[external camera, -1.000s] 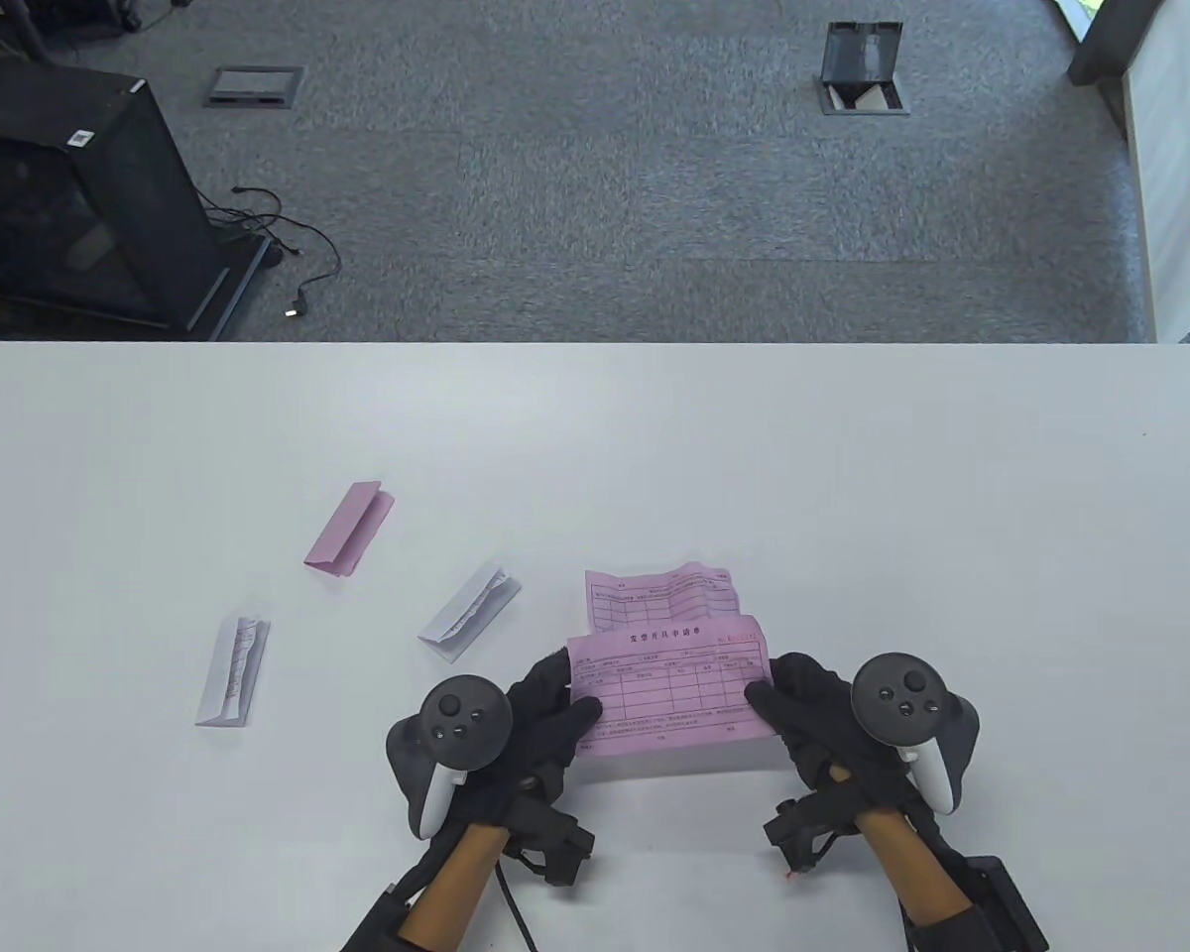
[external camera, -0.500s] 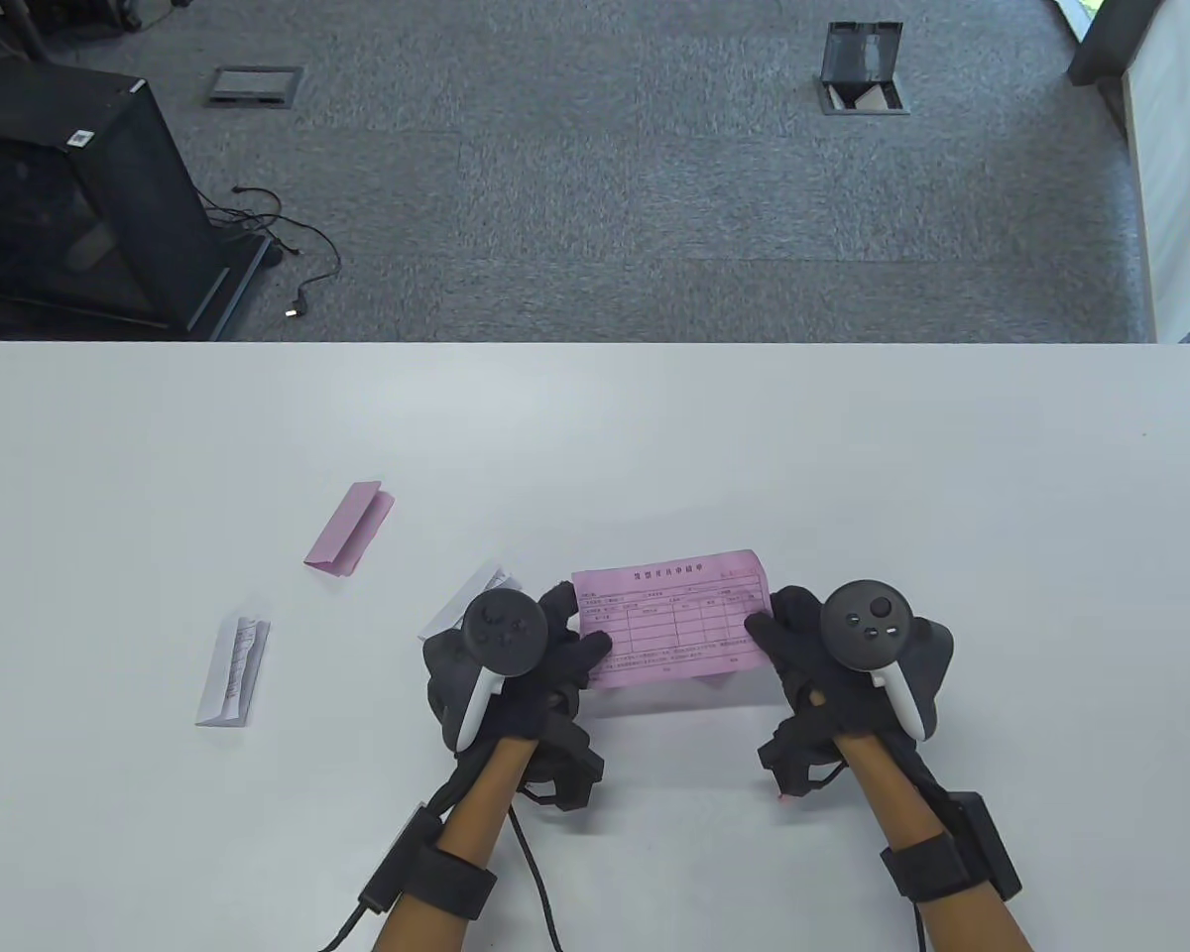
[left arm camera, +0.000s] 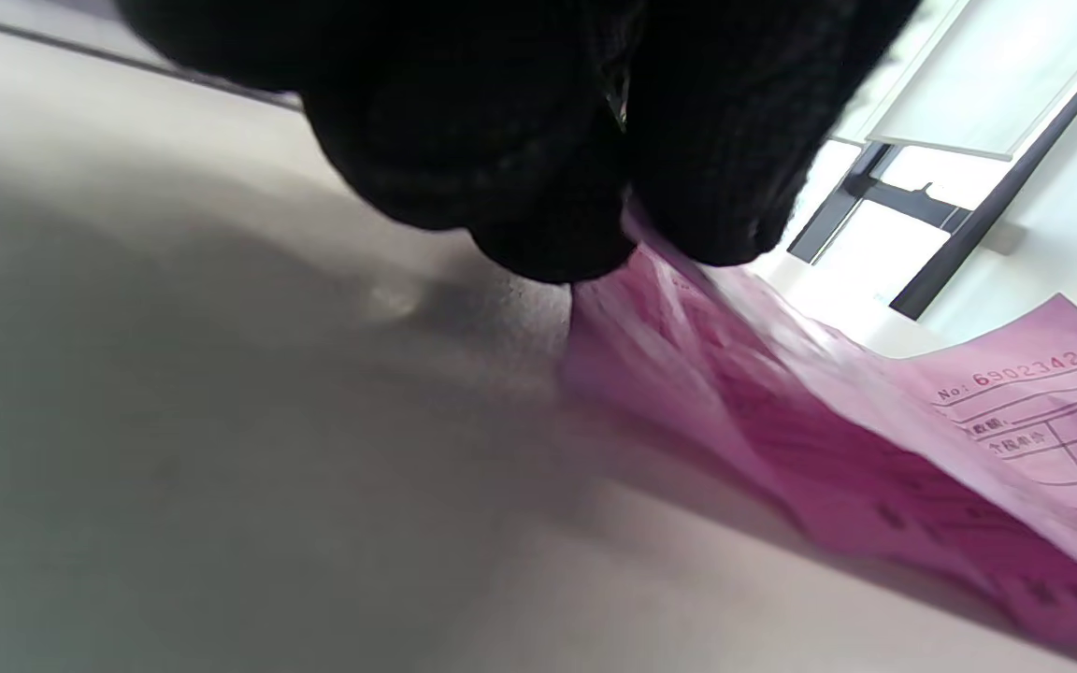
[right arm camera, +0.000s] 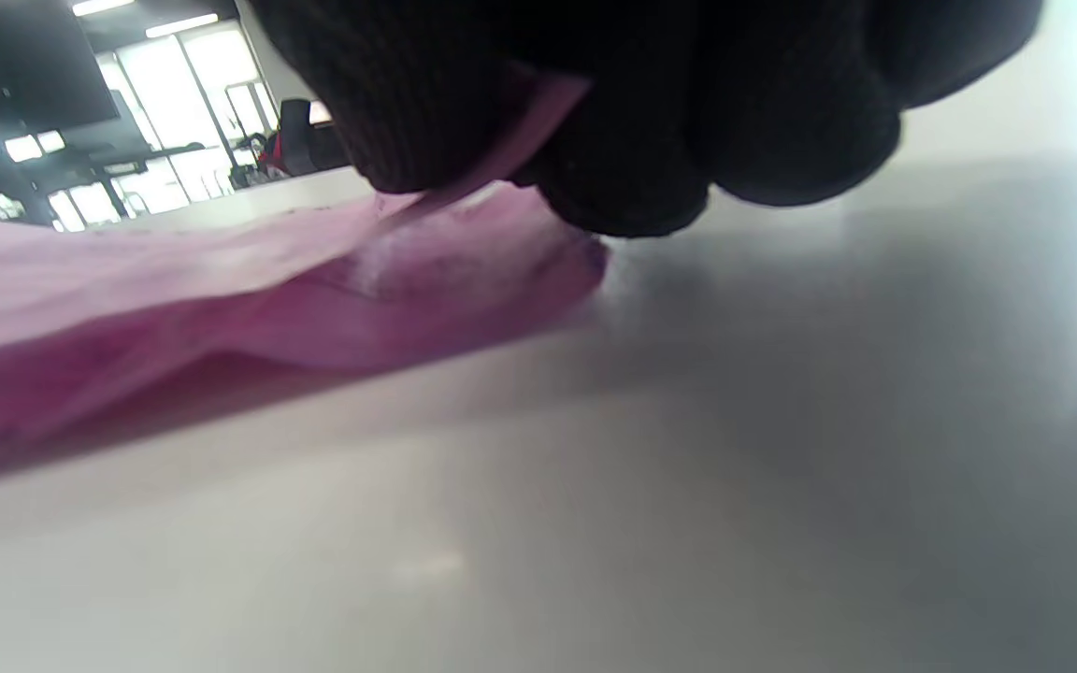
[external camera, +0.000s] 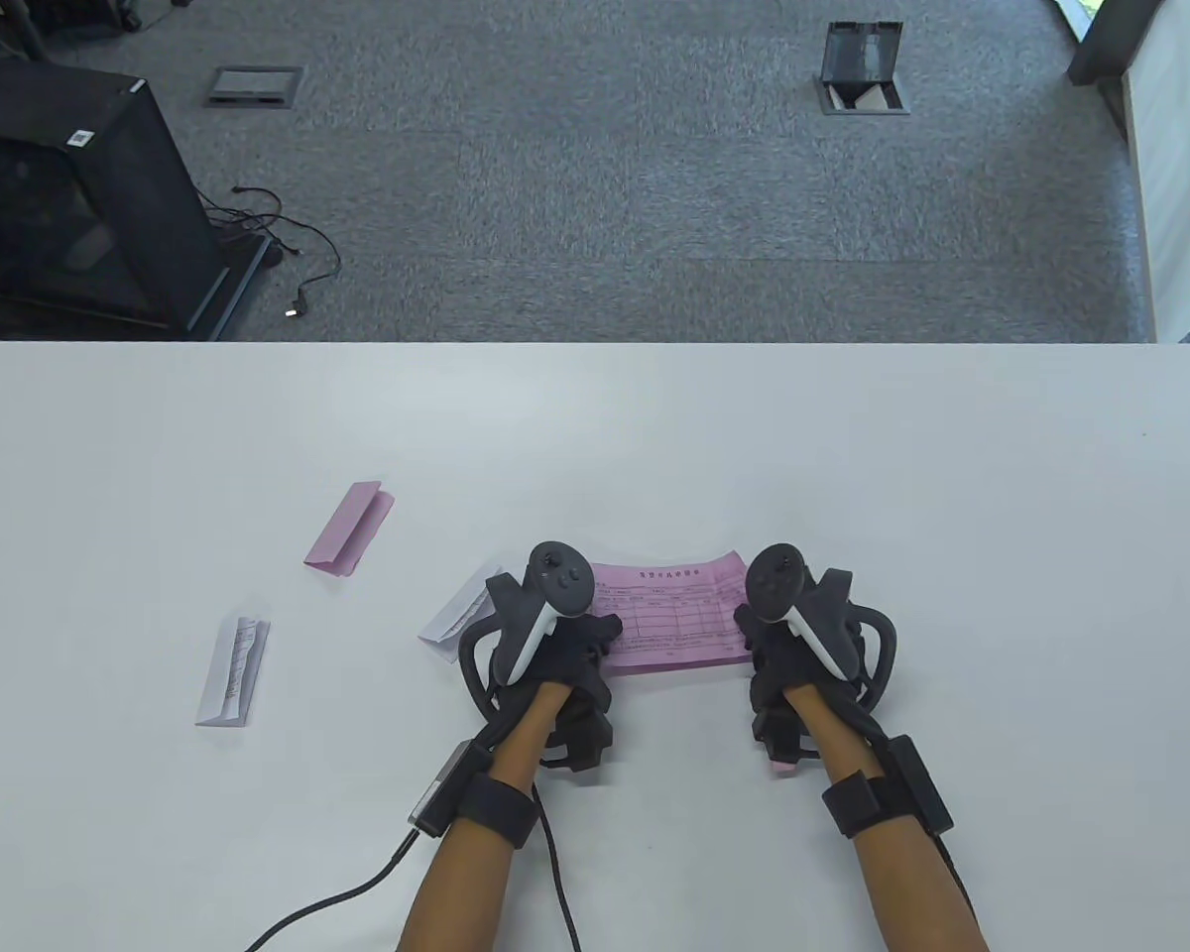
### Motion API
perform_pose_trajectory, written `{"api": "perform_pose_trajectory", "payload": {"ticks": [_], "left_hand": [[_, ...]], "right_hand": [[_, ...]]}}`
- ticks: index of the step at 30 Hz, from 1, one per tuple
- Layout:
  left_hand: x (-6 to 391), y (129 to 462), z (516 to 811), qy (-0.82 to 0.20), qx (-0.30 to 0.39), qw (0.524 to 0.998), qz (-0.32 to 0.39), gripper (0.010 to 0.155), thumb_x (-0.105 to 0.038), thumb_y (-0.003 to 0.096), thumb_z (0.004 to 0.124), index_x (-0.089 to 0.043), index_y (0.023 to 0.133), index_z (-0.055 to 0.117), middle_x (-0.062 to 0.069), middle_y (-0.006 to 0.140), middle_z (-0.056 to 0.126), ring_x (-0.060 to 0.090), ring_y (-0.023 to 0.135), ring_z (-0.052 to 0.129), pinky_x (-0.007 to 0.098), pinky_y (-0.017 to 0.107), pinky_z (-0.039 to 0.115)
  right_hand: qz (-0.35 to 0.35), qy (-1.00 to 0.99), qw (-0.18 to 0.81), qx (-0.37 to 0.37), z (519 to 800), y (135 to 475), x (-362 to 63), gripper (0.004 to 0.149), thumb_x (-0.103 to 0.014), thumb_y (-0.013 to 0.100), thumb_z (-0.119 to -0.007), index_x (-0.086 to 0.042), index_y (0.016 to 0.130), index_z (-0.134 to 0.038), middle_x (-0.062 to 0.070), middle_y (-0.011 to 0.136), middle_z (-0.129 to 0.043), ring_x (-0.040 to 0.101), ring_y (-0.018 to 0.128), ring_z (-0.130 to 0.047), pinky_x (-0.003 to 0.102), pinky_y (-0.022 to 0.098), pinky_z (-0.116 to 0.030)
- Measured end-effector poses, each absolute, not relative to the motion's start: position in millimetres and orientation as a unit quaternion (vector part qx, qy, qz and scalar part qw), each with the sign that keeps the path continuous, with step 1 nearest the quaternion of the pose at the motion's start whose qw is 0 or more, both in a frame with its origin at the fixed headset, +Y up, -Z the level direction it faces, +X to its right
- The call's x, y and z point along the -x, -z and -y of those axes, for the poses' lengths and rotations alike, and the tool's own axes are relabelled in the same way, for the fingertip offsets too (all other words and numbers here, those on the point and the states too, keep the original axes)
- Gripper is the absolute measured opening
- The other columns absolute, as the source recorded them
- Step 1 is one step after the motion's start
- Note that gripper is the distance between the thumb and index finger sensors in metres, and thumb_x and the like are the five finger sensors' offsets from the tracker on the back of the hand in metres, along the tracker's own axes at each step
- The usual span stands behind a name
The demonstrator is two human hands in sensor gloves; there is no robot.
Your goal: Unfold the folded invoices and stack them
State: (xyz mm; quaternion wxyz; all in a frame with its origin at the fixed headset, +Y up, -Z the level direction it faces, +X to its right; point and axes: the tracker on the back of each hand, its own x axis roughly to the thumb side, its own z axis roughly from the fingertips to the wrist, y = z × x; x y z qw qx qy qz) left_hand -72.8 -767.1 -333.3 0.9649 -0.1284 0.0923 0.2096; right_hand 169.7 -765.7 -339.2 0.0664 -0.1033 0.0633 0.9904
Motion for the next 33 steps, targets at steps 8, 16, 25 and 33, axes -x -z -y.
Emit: {"api": "perform_pose_trajectory", "payload": {"ticks": [8, 16, 25, 33], "left_hand": [[61.0, 338.4, 778.2, -0.133, 0.131, 0.978, -0.097, 0.077, -0.045, 0.0414, 0.094, -0.019, 0.107, 0.063, -0.002, 0.055, 0.099, 0.014, 0.041, 0.094, 0.032, 0.033, 0.082], [64.6, 338.8, 777.1, -0.097, 0.135, 0.979, -0.118, 0.083, -0.052, 0.0396, 0.091, -0.02, 0.109, 0.058, -0.005, 0.058, 0.096, 0.014, 0.043, 0.093, 0.033, 0.035, 0.081], [64.0, 338.0, 775.6, -0.085, 0.129, 0.979, -0.13, 0.082, -0.052, 0.0407, 0.089, -0.02, 0.109, 0.058, -0.004, 0.058, 0.096, 0.014, 0.043, 0.093, 0.033, 0.036, 0.081], [66.8, 331.1, 769.5, -0.102, 0.1, 0.983, -0.117, 0.081, -0.052, 0.0409, 0.089, -0.02, 0.109, 0.058, 0.003, 0.066, 0.098, 0.02, 0.049, 0.095, 0.035, 0.038, 0.082]], "right_hand": [[-0.071, -0.991, 0.022, 0.109, 773.4, 343.1, -167.9, 0.036, -0.043, 0.045, -0.077, -0.028, 0.078, -0.075, 0.001, 0.053, -0.091, 0.026, 0.05, -0.089, 0.054, 0.059, -0.066], [-0.098, -0.983, 0.011, 0.154, 772.8, 343.7, -181.3, 0.065, -0.053, 0.042, -0.076, -0.021, 0.095, -0.057, 0.006, 0.069, -0.083, 0.032, 0.062, -0.082, 0.06, 0.063, -0.058], [-0.096, -0.983, 0.034, 0.151, 774.7, 344.4, -185.6, 0.065, -0.053, 0.041, -0.078, -0.022, 0.095, -0.058, 0.007, 0.068, -0.083, 0.033, 0.061, -0.082, 0.06, 0.063, -0.057], [-0.113, -0.977, 0.11, 0.142, 770.1, 341.8, -196.8, 0.065, -0.053, 0.042, -0.076, -0.022, 0.096, -0.057, 0.01, 0.074, -0.082, 0.037, 0.065, -0.08, 0.062, 0.064, -0.055]]}}
